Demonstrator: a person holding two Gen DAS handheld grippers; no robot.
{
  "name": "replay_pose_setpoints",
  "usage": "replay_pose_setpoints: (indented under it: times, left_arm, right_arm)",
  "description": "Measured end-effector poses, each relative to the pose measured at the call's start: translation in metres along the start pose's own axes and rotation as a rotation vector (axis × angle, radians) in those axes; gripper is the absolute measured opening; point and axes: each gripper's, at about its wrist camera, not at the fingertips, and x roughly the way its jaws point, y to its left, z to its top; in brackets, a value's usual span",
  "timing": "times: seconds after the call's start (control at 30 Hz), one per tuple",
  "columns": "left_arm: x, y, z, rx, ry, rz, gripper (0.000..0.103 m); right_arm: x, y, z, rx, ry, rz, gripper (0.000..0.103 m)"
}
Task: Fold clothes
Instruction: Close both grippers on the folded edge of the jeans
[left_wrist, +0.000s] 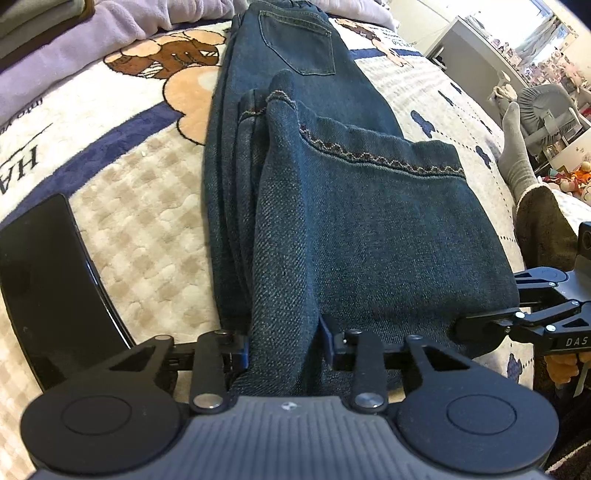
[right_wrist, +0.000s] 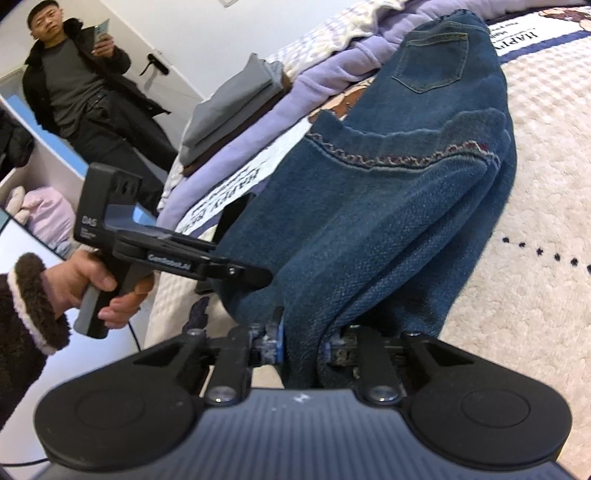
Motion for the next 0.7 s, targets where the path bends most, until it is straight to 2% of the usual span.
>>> replay_pose_setpoints:
  times: [0.5,0.7]
  left_arm:
    - [-0.004,-0.039,-0.008,-0.011,0.012,0.039,0.029]
    - [-0.002,-0.064,-0.022,-0.058,0.010,0.018,0.029]
  right_arm:
    - [-0.032,-0.010,-0.001,-0.020,0.036,0.071,0.018]
    - [-0.054,-0.022,-0.004,-0.024,0.054,0.093,0.018]
